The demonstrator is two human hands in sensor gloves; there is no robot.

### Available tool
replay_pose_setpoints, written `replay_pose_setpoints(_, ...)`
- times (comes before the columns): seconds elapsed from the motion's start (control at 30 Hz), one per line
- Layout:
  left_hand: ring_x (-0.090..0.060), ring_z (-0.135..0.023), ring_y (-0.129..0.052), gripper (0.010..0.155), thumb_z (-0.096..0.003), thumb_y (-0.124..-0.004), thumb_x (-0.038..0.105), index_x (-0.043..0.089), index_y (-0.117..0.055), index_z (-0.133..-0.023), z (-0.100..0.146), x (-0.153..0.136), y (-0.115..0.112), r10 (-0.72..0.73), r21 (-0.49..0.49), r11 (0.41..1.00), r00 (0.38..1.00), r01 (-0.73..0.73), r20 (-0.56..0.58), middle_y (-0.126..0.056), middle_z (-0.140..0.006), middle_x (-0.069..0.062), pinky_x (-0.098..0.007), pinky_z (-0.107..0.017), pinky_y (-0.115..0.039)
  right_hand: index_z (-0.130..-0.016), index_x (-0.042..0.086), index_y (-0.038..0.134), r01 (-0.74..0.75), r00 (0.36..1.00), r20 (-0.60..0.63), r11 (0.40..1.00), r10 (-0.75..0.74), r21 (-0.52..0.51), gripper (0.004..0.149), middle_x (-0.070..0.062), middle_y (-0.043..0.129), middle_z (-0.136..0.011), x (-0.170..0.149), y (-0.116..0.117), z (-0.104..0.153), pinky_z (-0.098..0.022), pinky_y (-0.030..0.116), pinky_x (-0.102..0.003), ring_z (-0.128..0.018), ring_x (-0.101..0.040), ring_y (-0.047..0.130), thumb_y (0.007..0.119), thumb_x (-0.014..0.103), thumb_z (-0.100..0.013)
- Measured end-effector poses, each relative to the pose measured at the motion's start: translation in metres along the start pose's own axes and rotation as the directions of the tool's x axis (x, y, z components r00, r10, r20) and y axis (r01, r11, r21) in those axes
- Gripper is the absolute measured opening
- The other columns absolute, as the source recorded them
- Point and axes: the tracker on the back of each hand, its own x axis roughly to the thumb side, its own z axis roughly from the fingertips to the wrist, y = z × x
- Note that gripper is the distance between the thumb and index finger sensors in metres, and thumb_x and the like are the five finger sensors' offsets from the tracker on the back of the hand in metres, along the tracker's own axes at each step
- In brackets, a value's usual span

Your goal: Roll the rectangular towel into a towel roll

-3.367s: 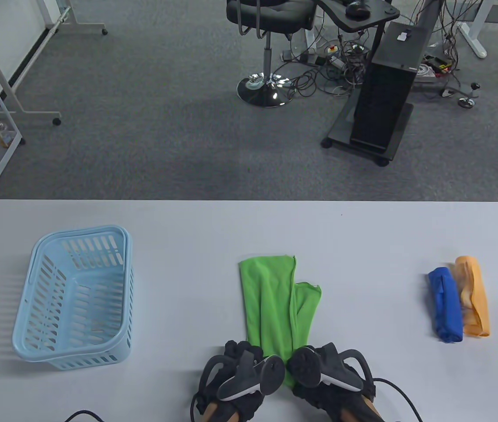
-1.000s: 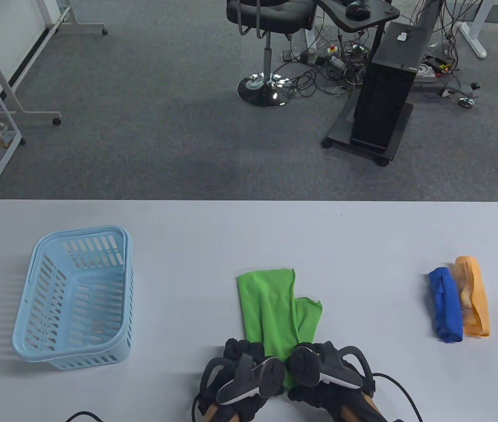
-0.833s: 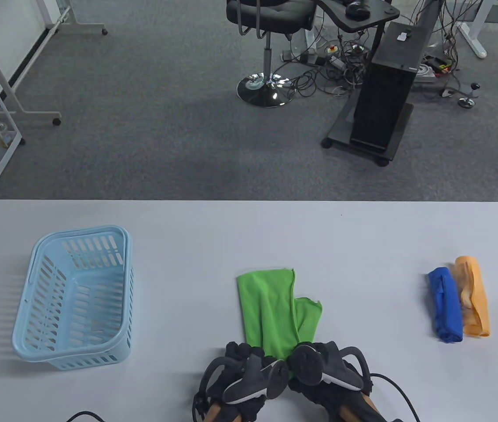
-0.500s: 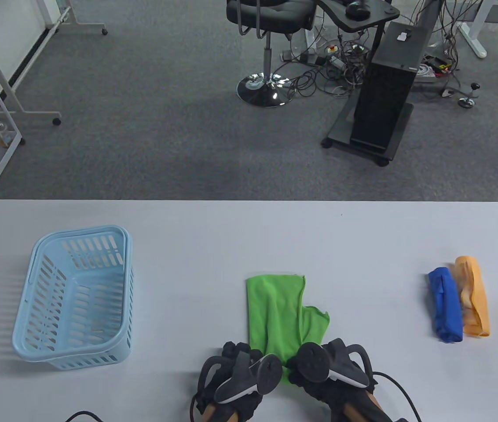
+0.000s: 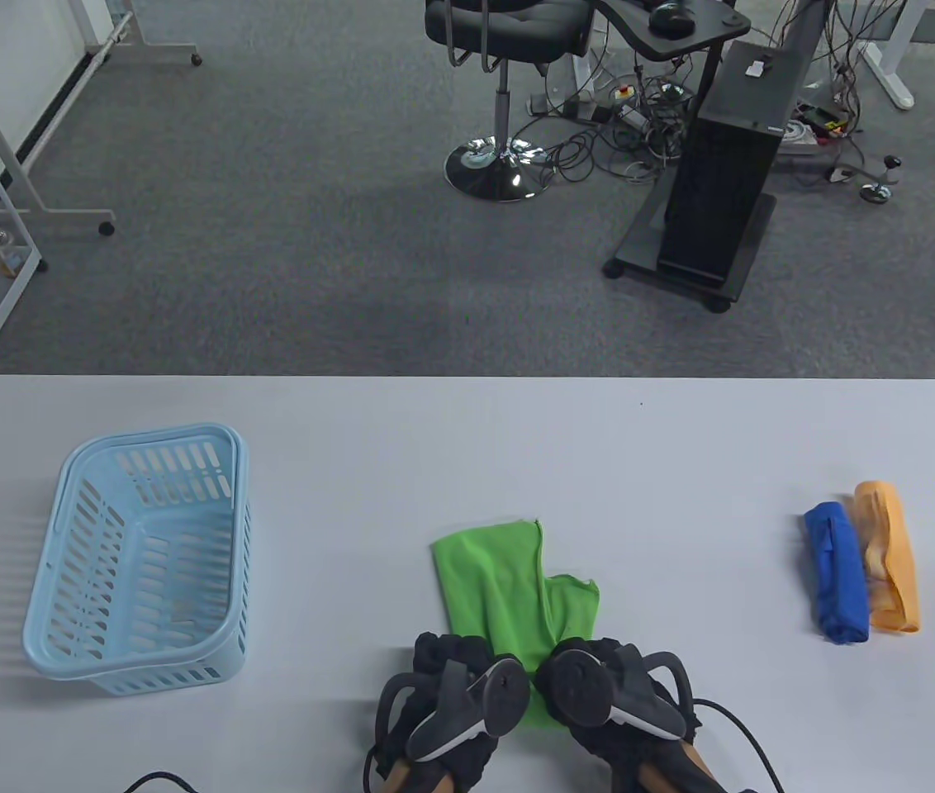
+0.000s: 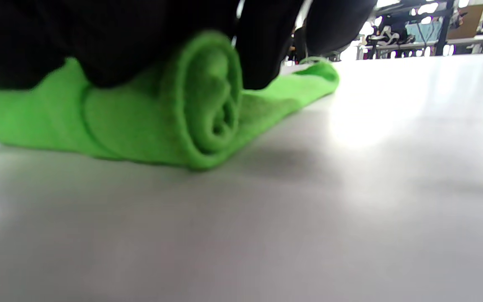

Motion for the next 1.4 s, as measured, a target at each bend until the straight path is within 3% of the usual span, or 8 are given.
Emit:
replay_pose_setpoints(0.17,-0.041,-0.095,-0.051,0.054,-0.0403,-0.068,0.046,0.023,-0.078,-0.088,0.002,0.002,-0.001,-0.001,-0.052,0.999,0.999,0.002,0.034,-0.065,-0.095,-0.01,-0.066,-0.07,-0.037,-0.082,0.026,0.08,0.063,0.998,-0.004,0.997,-0.063,0.047,0.057,-0.007,0.068,-0.092,-0.006,-0.002,0.001,-0.067,0.057,-0.059,-0.087,-0.031,0.072,0.075,0.048,-0.029)
replay_pose_setpoints(0.33,-0.043,-0.097,-0.046,0.077,-0.0336,-0.081,0.054,0.022,-0.062,-0.101,-0.001,0.002,-0.01,-0.076,-0.17,0.982,0.996,0.083,0.046,-0.058,-0.102,-0.012,-0.067,-0.07,-0.034,-0.096,0.025,0.051,-0.05,0.998,-0.015,0.976,0.055,0.214,0.079,-0.006,0.052,-0.098,-0.004,0.008,-0.001,-0.071,0.049,-0.06,-0.094,-0.032,0.059,0.081,0.049,-0.027)
replay_pose_setpoints(0.4,-0.041,-0.096,-0.053,0.073,-0.0355,-0.082,0.047,0.022,-0.061,-0.101,-0.002,0.003,-0.011,-0.117,-0.139,0.983,0.992,0.123,0.051,-0.064,-0.099,-0.01,-0.067,-0.07,-0.039,-0.092,0.025,0.058,-0.056,0.998,-0.03,0.993,0.059,0.104,0.071,-0.005,0.06,-0.094,-0.002,0.007,-0.002,-0.07,0.05,-0.059,-0.091,-0.03,0.064,0.082,0.043,-0.028)
replay_pose_setpoints(0.8,-0.036,-0.085,-0.081,0.056,-0.0351,-0.074,0.045,0.027,-0.085,-0.087,-0.002,-0.007,0.002,0.08,-0.035,0.996,0.997,-0.08,0.007,-0.103,-0.065,-0.006,-0.064,-0.066,-0.056,-0.079,0.02,0.086,0.077,0.995,-0.063,0.995,-0.072,0.068,0.055,-0.005,0.088,-0.066,-0.016,-0.004,-0.003,-0.066,0.056,-0.062,-0.066,-0.027,0.088,0.066,0.042,-0.033)
replay_pose_setpoints(0.97,-0.042,-0.09,-0.059,0.055,-0.0379,-0.069,0.044,0.028,-0.085,-0.088,-0.002,-0.005,-0.003,0.051,-0.055,0.997,0.998,-0.053,-0.029,-0.079,-0.086,-0.01,-0.067,-0.068,-0.04,-0.089,0.033,0.065,0.067,0.995,-0.073,0.998,-0.065,0.018,0.058,-0.004,0.061,-0.091,-0.013,-0.005,-0.001,-0.07,0.04,-0.065,-0.089,-0.031,0.064,0.076,0.039,-0.032)
replay_pose_setpoints(1.07,-0.04,-0.089,-0.051,0.053,-0.0389,-0.073,0.044,0.033,-0.068,-0.091,0.001,-0.003,-0.002,0.024,-0.013,1.0,0.999,-0.024,-0.039,-0.061,-0.09,-0.006,-0.066,-0.069,-0.034,-0.076,0.027,0.072,0.115,0.991,-0.065,0.993,-0.117,-0.034,0.047,-0.003,0.062,-0.088,-0.008,-0.006,-0.001,-0.07,0.038,-0.065,-0.089,-0.031,0.063,0.081,0.034,-0.03)
replay_pose_setpoints(1.23,-0.039,-0.085,-0.058,0.048,-0.0406,-0.07,0.04,0.026,-0.078,-0.086,0.002,0.005,-0.002,-0.038,-0.002,0.999,0.999,0.038,-0.002,-0.068,-0.084,-0.006,-0.066,-0.069,-0.038,-0.078,0.027,0.081,0.039,0.997,-0.06,0.999,-0.039,-0.001,0.048,-0.004,0.071,-0.088,-0.01,-0.003,-0.001,-0.069,0.05,-0.062,-0.086,-0.03,0.072,0.075,0.039,-0.032)
replay_pose_setpoints(1.4,-0.043,-0.092,-0.052,0.069,-0.0372,-0.069,0.053,0.02,-0.073,-0.097,0.002,0.002,-0.005,0.01,-0.073,0.997,0.999,-0.008,0.032,-0.063,-0.096,-0.013,-0.068,-0.069,-0.037,-0.089,0.024,0.075,0.109,0.992,-0.075,0.987,-0.101,0.117,0.067,-0.009,0.063,-0.096,-0.016,-0.002,-0.001,-0.069,0.046,-0.064,-0.091,-0.034,0.065,0.077,0.05,-0.028)
